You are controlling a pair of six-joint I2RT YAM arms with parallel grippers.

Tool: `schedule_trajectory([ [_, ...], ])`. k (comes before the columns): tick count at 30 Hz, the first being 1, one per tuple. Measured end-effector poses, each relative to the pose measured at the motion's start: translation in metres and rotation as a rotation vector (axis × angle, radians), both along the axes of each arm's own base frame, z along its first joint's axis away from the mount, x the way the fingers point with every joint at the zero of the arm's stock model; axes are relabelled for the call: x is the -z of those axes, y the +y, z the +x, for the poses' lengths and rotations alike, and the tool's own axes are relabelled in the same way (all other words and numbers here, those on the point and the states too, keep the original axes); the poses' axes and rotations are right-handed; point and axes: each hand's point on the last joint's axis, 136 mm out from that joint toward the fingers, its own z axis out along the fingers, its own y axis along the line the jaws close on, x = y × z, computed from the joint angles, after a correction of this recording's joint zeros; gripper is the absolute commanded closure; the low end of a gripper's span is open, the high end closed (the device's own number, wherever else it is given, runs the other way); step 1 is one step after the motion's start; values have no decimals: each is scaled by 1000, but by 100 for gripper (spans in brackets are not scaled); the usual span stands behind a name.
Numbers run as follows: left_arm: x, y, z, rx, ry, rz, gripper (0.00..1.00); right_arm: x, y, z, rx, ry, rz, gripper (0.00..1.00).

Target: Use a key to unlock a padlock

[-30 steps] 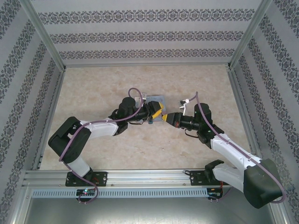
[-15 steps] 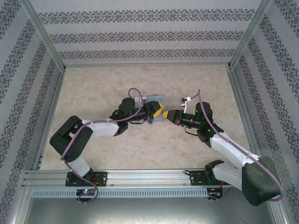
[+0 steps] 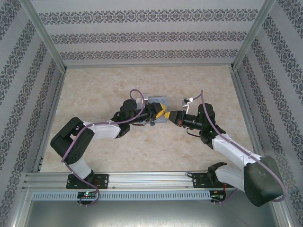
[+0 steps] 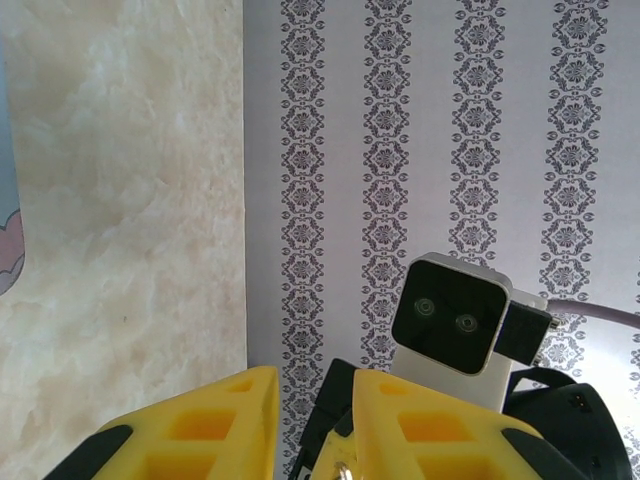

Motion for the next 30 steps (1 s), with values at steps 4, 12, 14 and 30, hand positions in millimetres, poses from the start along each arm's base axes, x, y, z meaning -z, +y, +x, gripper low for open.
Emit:
schedule_trajectory([
  [4, -1, -2, -3, 7, -2, -2, 75, 3, 0, 0, 1, 9, -1, 100],
  [12, 0, -3, -3, 7, -1, -2, 91, 5, 1, 1, 1, 10, 1, 100],
  [14, -1, -2, -2, 4, 0, -3, 100, 6, 0, 1, 2, 12, 0, 100],
  [30, 0, 9, -1, -62, -5, 80, 100, -1, -52, 19, 252, 43, 2, 33],
])
